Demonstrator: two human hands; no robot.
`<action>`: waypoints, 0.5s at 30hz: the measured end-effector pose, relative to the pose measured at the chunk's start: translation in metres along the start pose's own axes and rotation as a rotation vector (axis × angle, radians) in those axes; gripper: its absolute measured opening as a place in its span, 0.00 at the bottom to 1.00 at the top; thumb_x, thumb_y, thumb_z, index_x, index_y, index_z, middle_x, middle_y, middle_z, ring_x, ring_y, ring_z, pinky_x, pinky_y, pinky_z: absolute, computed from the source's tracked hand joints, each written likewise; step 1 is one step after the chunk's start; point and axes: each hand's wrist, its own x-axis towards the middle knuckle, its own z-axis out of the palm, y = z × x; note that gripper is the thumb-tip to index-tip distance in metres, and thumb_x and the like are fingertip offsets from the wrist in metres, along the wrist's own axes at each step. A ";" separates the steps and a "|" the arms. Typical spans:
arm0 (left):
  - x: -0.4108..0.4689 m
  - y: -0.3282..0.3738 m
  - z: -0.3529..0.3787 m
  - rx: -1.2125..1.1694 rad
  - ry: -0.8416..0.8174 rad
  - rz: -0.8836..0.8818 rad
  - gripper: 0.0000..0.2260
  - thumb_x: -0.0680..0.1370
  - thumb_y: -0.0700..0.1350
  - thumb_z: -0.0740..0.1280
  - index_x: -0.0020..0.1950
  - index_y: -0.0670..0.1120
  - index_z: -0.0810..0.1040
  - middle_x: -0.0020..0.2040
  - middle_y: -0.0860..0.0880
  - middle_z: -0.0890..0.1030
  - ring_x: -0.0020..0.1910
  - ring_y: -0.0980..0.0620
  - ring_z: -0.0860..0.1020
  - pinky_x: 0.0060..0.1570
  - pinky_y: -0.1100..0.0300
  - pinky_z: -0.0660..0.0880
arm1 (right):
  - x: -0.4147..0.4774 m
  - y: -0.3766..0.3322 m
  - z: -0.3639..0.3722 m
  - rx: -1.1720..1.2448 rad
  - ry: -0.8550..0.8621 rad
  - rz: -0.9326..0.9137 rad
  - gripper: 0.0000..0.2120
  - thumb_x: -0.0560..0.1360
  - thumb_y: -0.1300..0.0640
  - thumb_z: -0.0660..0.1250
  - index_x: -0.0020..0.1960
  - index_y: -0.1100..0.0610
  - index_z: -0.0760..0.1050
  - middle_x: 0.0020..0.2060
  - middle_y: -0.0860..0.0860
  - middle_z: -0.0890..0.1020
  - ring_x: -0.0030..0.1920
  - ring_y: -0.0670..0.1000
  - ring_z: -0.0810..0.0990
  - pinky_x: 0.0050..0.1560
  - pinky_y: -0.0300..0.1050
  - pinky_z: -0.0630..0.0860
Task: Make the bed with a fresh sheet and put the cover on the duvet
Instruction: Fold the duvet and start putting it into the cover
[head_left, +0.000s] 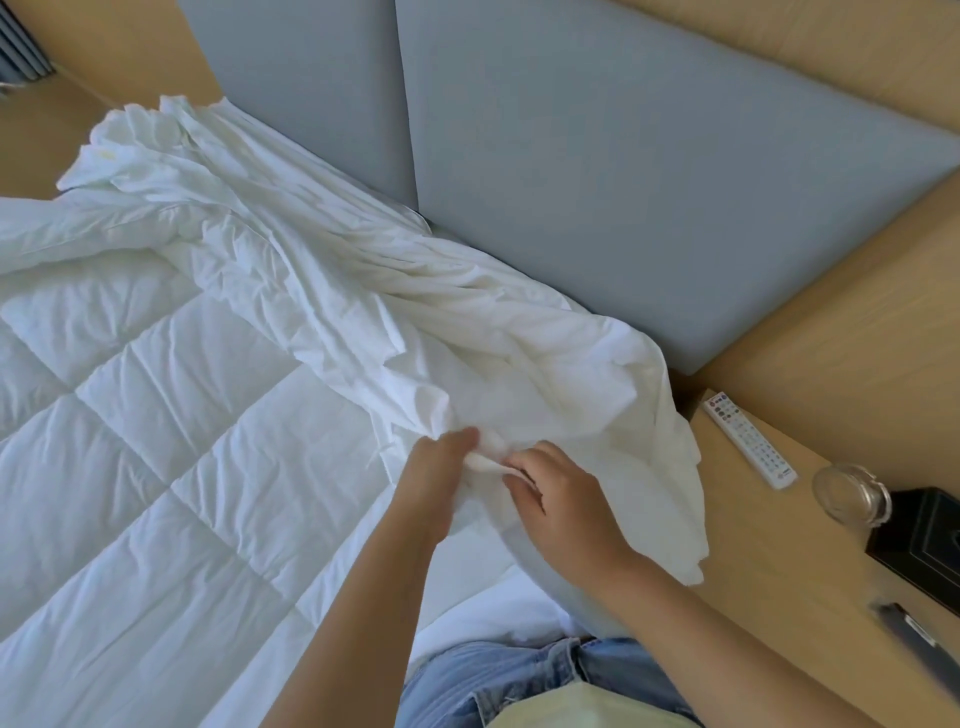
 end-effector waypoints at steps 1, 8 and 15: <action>0.000 0.003 -0.001 0.010 0.020 0.055 0.04 0.77 0.41 0.64 0.45 0.42 0.78 0.43 0.42 0.81 0.44 0.44 0.80 0.48 0.52 0.77 | -0.001 0.006 0.001 -0.002 0.001 0.029 0.11 0.76 0.60 0.66 0.58 0.59 0.76 0.49 0.48 0.74 0.46 0.48 0.75 0.44 0.39 0.70; -0.014 -0.002 0.014 -0.269 -0.301 -0.196 0.28 0.64 0.59 0.74 0.55 0.41 0.81 0.51 0.40 0.83 0.49 0.43 0.83 0.49 0.51 0.78 | 0.005 0.020 -0.006 -0.056 -0.005 0.153 0.09 0.78 0.65 0.60 0.54 0.61 0.77 0.47 0.53 0.79 0.48 0.54 0.77 0.49 0.44 0.73; -0.007 -0.018 0.020 -0.069 -0.185 -0.282 0.12 0.75 0.41 0.68 0.57 0.38 0.78 0.42 0.41 0.84 0.41 0.44 0.83 0.39 0.53 0.78 | -0.033 0.011 -0.003 -0.162 -0.315 -0.108 0.11 0.76 0.64 0.57 0.54 0.63 0.74 0.46 0.55 0.76 0.46 0.54 0.74 0.45 0.47 0.72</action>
